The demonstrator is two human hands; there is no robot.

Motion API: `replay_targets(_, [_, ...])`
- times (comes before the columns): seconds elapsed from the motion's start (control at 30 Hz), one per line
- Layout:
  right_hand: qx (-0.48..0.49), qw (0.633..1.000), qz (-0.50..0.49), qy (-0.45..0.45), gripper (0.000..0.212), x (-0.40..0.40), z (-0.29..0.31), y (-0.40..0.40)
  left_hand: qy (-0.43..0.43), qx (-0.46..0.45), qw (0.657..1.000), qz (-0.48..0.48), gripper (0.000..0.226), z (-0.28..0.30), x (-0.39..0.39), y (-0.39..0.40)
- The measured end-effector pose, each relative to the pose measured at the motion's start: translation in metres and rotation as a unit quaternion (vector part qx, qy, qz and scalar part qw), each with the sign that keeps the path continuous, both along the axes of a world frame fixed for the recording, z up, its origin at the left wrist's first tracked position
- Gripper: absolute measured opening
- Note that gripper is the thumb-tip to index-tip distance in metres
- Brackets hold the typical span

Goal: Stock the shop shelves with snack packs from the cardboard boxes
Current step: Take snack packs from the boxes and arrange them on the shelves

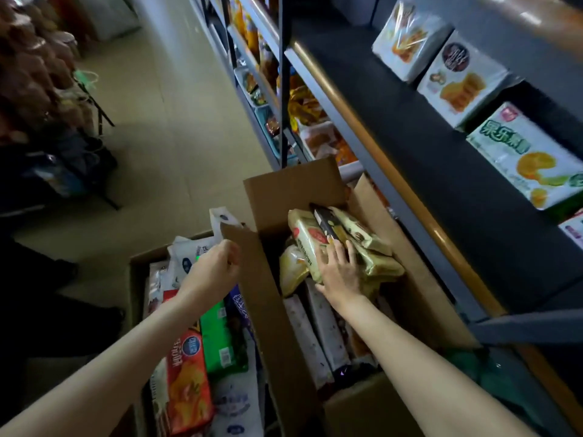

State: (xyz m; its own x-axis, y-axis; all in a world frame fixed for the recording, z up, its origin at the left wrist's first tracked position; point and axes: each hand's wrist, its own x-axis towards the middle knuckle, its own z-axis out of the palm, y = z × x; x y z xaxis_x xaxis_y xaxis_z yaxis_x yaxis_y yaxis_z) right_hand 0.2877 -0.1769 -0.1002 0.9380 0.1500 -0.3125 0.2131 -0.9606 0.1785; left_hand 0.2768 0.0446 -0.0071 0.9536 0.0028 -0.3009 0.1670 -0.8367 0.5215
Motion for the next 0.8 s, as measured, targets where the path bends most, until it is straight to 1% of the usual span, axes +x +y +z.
replay_targets(0.07, [0.012,0.999,0.020,-0.030,0.090,0.003,-0.012,0.003,0.018,-0.002,1.000,0.009,0.026,-0.004,0.004,-0.004])
replay_targets(0.17, [0.038,0.994,0.020,-0.100,0.071,0.009,-0.013,0.004,0.025,-0.013,1.000,0.004,0.031,-0.006,0.006,-0.011])
replay_targets(0.2, [0.049,0.993,0.011,-0.103,0.069,0.010,-0.009,0.003,0.023,-0.020,1.000,0.004,0.032,-0.005,0.006,-0.013])
replay_targets(0.27, [0.074,0.992,-0.022,-0.096,0.071,0.010,0.011,0.002,0.011,-0.036,0.999,0.007,0.031,-0.002,0.006,-0.017])
replay_targets(0.33, [0.134,0.987,-0.047,-0.074,0.067,0.007,0.034,-0.001,0.008,-0.064,0.998,0.025,0.029,0.004,0.006,-0.021])
replay_targets(0.4, [0.183,0.979,-0.056,-0.069,0.060,-0.001,0.054,-0.006,0.034,-0.114,0.991,0.060,0.026,0.014,0.004,-0.026])
replay_targets(0.47, [0.217,0.971,-0.061,-0.077,0.055,-0.017,0.076,-0.010,0.085,-0.149,0.981,0.089,0.020,0.025,0.001,-0.032])
replay_targets(0.5, [0.227,0.968,-0.062,-0.085,0.054,-0.026,0.088,-0.012,0.117,-0.169,0.973,0.102,0.018,0.030,-0.002,-0.036])
replay_targets(0.57, [0.236,0.964,-0.046,-0.115,0.059,-0.050,0.118,-0.015,0.193,-0.240,0.943,0.127,0.025,0.045,-0.011,-0.047])
replay_targets(0.63, [0.225,0.956,0.003,-0.187,0.065,-0.078,0.155,-0.019,0.249,-0.312,0.909,0.119,0.036,0.071,-0.023,-0.058])
replay_targets(0.7, [0.196,0.934,0.063,-0.293,0.064,-0.111,0.199,-0.021,0.273,-0.388,0.876,0.082,0.049,0.103,-0.032,-0.072])
replay_targets(0.73, [0.169,0.920,0.093,-0.341,0.060,-0.126,0.220,-0.022,0.277,-0.425,0.859,0.064,0.052,0.120,-0.036,-0.080])
replay_targets(0.8, [0.095,0.892,0.146,-0.418,0.047,-0.153,0.257,-0.029,0.257,-0.489,0.833,0.038,0.043,0.158,-0.048,-0.098])
